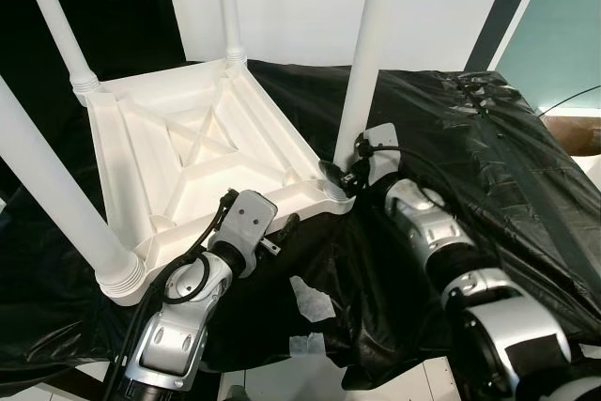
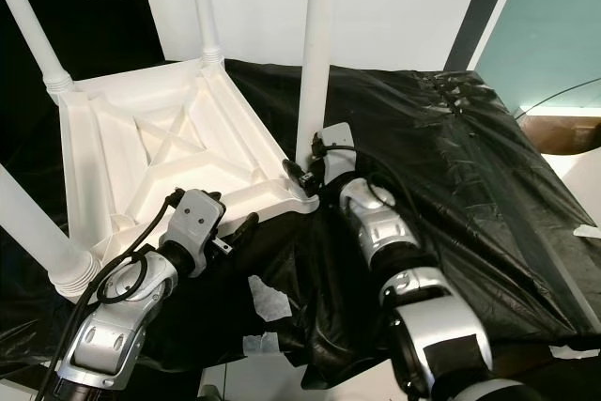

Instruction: Building children table

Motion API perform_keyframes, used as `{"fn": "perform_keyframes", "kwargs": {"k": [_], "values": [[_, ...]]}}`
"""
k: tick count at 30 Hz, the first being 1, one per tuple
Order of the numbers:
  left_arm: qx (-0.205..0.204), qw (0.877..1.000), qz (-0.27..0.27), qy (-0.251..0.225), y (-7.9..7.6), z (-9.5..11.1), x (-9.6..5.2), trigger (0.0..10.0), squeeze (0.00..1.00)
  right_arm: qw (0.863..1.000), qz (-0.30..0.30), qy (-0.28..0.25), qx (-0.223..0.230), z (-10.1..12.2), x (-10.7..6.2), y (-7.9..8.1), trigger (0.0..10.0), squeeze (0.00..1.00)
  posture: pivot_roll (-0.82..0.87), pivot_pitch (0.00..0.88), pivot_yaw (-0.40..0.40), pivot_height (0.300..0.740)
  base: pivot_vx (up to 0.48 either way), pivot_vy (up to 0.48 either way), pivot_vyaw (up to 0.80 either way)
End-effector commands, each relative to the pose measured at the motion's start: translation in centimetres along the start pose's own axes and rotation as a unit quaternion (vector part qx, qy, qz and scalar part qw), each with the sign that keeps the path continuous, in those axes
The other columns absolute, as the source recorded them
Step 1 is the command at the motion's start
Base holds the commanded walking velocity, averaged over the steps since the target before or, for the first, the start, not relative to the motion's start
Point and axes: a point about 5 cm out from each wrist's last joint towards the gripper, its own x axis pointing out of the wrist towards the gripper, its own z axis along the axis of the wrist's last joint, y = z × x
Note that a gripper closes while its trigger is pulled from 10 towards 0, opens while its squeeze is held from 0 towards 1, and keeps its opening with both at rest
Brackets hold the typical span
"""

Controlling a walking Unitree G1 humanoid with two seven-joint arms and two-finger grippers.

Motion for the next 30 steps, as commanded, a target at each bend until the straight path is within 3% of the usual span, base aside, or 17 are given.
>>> {"fn": "perform_keyframes", "kwargs": {"k": [1, 3, 6, 12, 13, 18, 19, 20, 21, 25, 28, 29, 30], "values": [[0.005, 1.0, 0.008, 0.0, -0.2, 0.2, -0.1, 10.0, 0.0, 0.998, -0.025, 0.05, 0.007, -2.2, -0.5, 0.8, 0.0, 0.0, 0.13, 0.033, -0.051, 0.74, 0.0, 0.0, 0.0], [0.006, 1.0, 0.007, 0.0, -0.2, 0.3, -0.1, 10.0, 0.0, 0.995, -0.079, 0.049, 0.039, -2.2, -0.5, 1.8, 0.0, 0.0, 0.13, 0.035, -0.05, 0.74, 0.0, 0.0, 0.0], [0.005, 1.0, 0.007, 0.0, -0.2, 0.3, -0.1, 10.0, 0.0, 0.991, -0.107, 0.037, 0.071, -1.8, -0.5, 3.2, 0.0, 0.0, 0.13, 0.035, -0.049, 0.74, 0.0, 0.0, 0.0], [0.004, 1.0, 0.004, -0.001, -0.3, 0.4, 0.0, 10.0, 0.0, 0.994, -0.068, 0.015, 0.081, -1.1, -0.6, 4.7, 0.0, 0.0, 0.12, 0.036, -0.045, 0.74, 0.0, 0.0, 0.0], [0.005, 1.0, 0.003, -0.002, -0.3, 0.4, 0.0, 10.0, 0.0, 0.994, -0.069, 0.009, 0.081, -1.0, -0.7, 4.4, 10.0, 0.0, 0.12, 0.035, -0.048, 0.74, 0.0, 0.0, 0.0], [0.005, 1.0, 0.003, -0.002, -0.3, 0.5, 0.1, 10.0, 0.0, 0.995, -0.074, -0.012, 0.07, -0.5, -1.2, 2.5, 10.0, 0.0, 0.13, 0.035, -0.049, 0.74, 0.0, 0.0, 0.0], [0.004, 1.0, 0.003, -0.002, -0.4, 0.5, 0.1, 10.0, 0.0, 0.995, -0.071, -0.015, 0.068, -0.5, -1.4, 1.9, 10.0, 0.55, 0.12, 0.035, -0.05, 0.74, 0.0, 0.0, 0.0], [0.004, 1.0, 0.003, -0.002, -0.4, 0.5, 0.1, 10.0, 0.0, 0.995, -0.069, -0.017, 0.068, -0.5, -1.5, 1.6, 10.0, 0.55, 0.12, 0.035, -0.05, 0.74, 0.0, 0.0, 0.0], [0.003, 1.0, 0.002, -0.002, -0.5, 0.5, 0.1, 10.0, 0.0, 0.996, -0.061, -0.021, 0.065, -0.4, -1.8, 1.1, 10.0, 1.0, 0.12, 0.035, -0.053, 0.74, 0.0, 0.0, 0.0], [0.003, 1.0, 0.001, -0.002, -0.6, 0.4, 0.1, 10.0, 0.0, 0.997, -0.05, -0.029, 0.058, -0.2, -2.1, 0.4, 10.0, 1.0, 0.12, 0.035, -0.053, 0.74, 0.0, 0.0, 0.0], [0.003, 1.0, 0.003, -0.003, -0.5, 0.4, 0.1, 10.0, 0.0, 0.999, 0.009, -0.026, 0.038, -0.3, -2.7, -1.4, 10.0, 1.0, 0.13, 0.026, -0.055, 0.74, 0.0, 0.0, 0.0], [0.003, 1.0, 0.004, -0.003, -0.4, 0.4, 0.1, 10.0, 0.0, 0.999, 0.028, -0.026, 0.026, -0.3, -2.9, -1.9, 10.0, 0.94, 0.13, 0.026, -0.055, 0.74, 0.0, 0.0, 0.0], [0.003, 1.0, 0.004, -0.003, -0.4, 0.4, 0.1, 10.0, 0.0, 0.999, 0.028, -0.026, 0.026, -0.3, -2.9, -1.9, 10.0, 0.94, 0.13, 0.026, -0.055, 0.74, 0.0, 0.0, 0.0]]}}
